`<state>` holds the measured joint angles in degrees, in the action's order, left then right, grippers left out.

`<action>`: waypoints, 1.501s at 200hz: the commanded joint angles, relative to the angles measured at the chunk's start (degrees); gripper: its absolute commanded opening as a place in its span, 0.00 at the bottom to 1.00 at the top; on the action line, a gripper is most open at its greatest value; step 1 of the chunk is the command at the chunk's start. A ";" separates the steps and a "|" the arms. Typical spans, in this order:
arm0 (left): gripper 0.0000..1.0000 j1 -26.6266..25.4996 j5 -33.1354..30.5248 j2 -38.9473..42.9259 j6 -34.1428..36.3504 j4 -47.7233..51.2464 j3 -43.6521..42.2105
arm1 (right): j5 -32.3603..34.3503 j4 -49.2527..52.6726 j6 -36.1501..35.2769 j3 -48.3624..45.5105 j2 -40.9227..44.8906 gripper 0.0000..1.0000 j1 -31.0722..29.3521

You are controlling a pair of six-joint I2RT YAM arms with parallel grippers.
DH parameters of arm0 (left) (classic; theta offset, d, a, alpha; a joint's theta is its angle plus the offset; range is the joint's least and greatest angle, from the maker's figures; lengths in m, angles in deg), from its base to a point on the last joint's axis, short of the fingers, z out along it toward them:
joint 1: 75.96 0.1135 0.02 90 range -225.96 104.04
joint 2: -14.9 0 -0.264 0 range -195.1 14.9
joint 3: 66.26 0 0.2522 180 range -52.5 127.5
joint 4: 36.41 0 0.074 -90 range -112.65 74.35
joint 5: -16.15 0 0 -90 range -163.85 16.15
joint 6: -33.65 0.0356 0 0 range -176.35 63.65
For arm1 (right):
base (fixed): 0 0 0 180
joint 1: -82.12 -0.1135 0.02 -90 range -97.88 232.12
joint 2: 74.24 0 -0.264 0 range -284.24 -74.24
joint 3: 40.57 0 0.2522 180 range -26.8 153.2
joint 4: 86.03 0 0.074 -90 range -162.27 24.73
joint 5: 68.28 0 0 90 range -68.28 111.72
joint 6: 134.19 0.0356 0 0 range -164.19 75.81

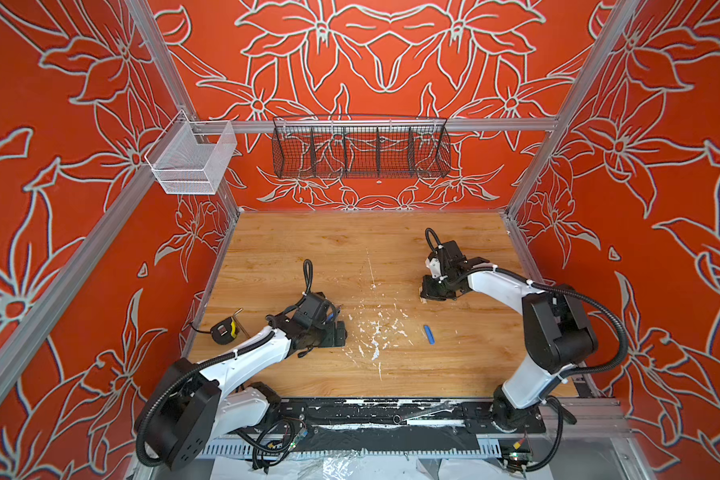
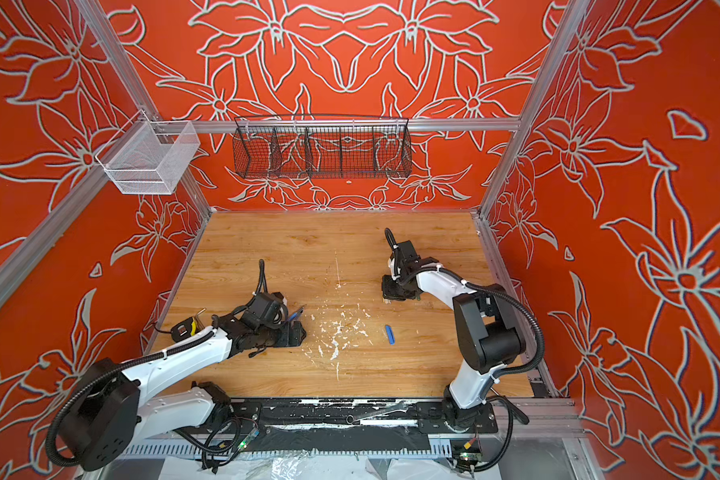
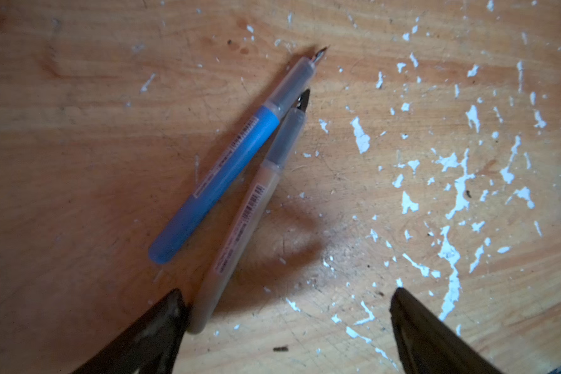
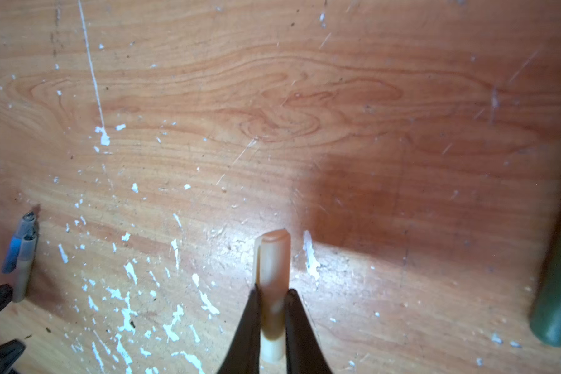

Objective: Insert the pens into the pen caps
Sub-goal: 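Lift the beige cap with the right gripper while the left grasps the beige pen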

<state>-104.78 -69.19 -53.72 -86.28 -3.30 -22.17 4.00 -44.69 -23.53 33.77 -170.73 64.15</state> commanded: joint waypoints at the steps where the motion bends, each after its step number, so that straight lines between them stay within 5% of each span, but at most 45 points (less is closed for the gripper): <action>1: 0.96 0.34 0.56 -2.24 0.29 -0.64 1.30 | -1.93 -0.63 0.65 -1.89 2.43 0.14 0.22; 48: 0.91 0.27 0.14 -4.69 1.45 -0.59 3.04 | -3.10 -1.24 1.05 -4.41 4.87 0.14 0.18; 87: 0.77 -0.13 1.84 -6.92 1.97 0.63 4.08 | -3.34 -1.64 1.26 -5.04 5.54 0.14 0.18; 215: 0.51 -3.26 -0.07 -2.89 -0.81 2.49 0.65 | -4.43 -2.01 1.77 -4.93 7.54 0.14 0.18; 300: 0.18 -5.63 -0.98 -8.07 -0.09 2.38 3.02 | -4.08 -1.73 1.13 -5.12 7.32 0.14 0.22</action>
<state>-109.56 -70.24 -60.45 -85.96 -2.21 -19.14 -0.02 -46.44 -22.46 29.27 -164.41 64.15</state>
